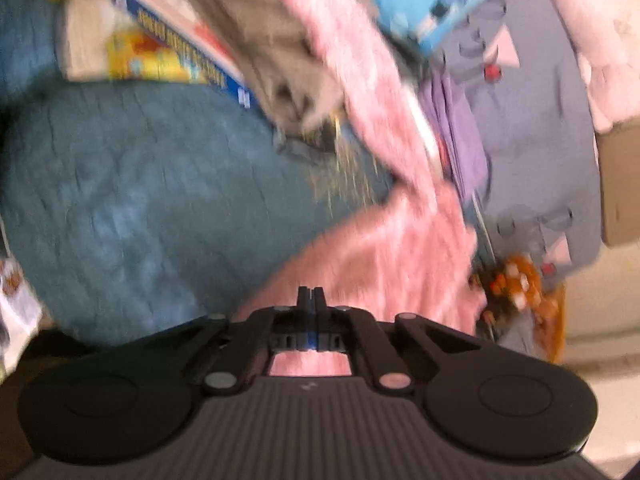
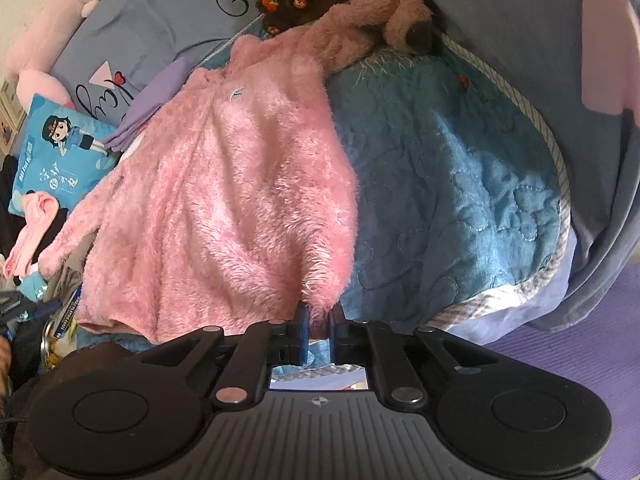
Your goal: Fold clothes
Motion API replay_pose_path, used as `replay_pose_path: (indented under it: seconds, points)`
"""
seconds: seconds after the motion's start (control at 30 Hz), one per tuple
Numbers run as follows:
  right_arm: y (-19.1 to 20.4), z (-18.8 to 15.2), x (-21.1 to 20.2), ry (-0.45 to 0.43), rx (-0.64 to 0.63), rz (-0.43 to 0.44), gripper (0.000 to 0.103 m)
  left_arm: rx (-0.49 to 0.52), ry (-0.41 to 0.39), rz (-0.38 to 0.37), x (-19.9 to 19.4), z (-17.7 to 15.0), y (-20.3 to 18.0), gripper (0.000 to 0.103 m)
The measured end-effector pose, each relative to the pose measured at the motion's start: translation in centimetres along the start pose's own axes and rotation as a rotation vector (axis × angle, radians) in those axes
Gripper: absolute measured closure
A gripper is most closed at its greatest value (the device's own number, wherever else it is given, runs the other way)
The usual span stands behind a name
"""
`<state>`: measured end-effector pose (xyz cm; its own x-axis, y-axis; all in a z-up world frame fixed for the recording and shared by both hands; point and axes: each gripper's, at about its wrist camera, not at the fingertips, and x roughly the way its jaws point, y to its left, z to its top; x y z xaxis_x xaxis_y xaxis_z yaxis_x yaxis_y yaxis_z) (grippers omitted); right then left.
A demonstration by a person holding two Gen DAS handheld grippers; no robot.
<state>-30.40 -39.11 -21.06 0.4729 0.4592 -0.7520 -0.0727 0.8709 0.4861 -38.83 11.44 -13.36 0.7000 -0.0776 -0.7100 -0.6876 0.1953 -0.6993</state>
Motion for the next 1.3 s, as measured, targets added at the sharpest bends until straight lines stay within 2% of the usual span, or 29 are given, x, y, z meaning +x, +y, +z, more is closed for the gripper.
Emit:
replay_pose_path:
  seconds: [0.13,0.2,0.37,0.53,0.63,0.7,0.8,0.87,0.97,1.0,1.17,1.3]
  points:
    - [0.1,0.0,0.1,0.005,0.006,0.003,0.092,-0.048,0.141,0.01,1.2,-1.7,0.9,0.092]
    - [0.2,0.0,-0.1,0.002,0.006,0.007,0.091,-0.092,0.162,0.016,2.2,-2.4,1.5,0.086]
    - [-0.2,0.0,-0.3,-0.007,0.018,0.005,0.09,-0.097,0.129,0.037,3.5,-2.9,1.0,0.079]
    - [-0.3,0.0,0.0,-0.002,0.021,0.005,0.09,-0.019,0.129,0.151,3.7,-2.8,-0.1,0.076]
    - [-0.2,0.0,0.1,0.001,0.018,0.004,0.089,0.039,0.1,0.189,3.4,-2.8,-0.6,0.065]
    - [-0.2,0.0,0.2,0.001,0.018,0.004,0.089,0.035,0.093,0.179,3.6,-2.5,-0.5,0.059]
    - [-0.2,0.0,0.2,0.001,0.02,0.003,0.089,0.01,0.082,0.168,4.4,-2.1,-0.3,0.059]
    - [-0.3,0.0,0.1,0.0,0.021,0.003,0.089,-0.011,0.07,0.154,4.8,-2.0,0.0,0.063]
    - [-0.4,-0.1,-0.1,-0.003,0.014,0.007,0.089,-0.09,0.042,0.079,4.7,-2.3,0.8,0.091]
    - [-0.3,-0.1,-0.1,-0.004,0.011,0.008,0.09,-0.106,0.009,0.064,4.4,-2.5,1.0,0.094]
    - [0.1,-0.1,-0.3,-0.021,-0.021,0.014,0.094,-0.193,-0.148,-0.007,1.8,-2.2,2.1,0.098]
    - [1.0,-0.1,-0.1,-0.016,-0.065,0.019,0.094,-0.234,-0.235,0.043,0.1,-0.9,2.8,0.098]
